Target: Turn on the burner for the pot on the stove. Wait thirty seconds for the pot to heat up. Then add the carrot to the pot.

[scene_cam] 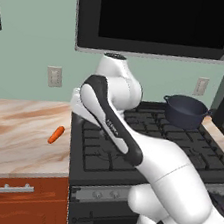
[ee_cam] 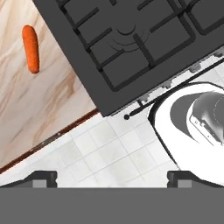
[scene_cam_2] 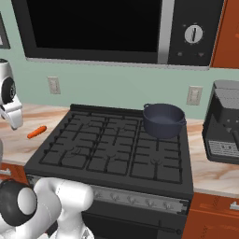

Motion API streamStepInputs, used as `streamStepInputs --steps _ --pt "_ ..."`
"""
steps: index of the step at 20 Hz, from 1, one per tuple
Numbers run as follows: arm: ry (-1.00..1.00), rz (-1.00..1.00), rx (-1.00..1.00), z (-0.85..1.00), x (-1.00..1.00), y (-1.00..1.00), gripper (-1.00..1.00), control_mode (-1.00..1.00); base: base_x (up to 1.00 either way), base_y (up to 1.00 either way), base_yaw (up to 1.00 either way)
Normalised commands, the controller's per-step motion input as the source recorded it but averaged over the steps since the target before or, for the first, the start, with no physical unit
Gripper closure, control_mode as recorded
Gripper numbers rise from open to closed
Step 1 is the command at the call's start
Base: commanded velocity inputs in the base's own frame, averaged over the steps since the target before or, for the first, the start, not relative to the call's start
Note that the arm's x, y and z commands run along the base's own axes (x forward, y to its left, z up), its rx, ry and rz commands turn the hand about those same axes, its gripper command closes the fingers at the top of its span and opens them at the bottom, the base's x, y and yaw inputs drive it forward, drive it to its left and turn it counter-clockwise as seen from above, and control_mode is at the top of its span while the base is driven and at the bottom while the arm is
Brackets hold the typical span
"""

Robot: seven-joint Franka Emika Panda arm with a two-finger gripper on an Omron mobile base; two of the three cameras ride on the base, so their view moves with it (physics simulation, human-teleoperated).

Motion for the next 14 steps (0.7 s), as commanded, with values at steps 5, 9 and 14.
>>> streamStepInputs --steps 5,9,14 --pt "0.00 0.00 -0.07 -0.26 0.32 0.17 -1.00 -1.00 0.00 0.00 0.00" --pt "0.00 0.00 -0.02 -0.19 0.47 0.22 -1.00 -1.00 0.00 0.00 0.00" --pt "0.00 0.00 0.00 -0.24 0.53 0.27 -1.00 -1.00 0.00 0.00 0.00"
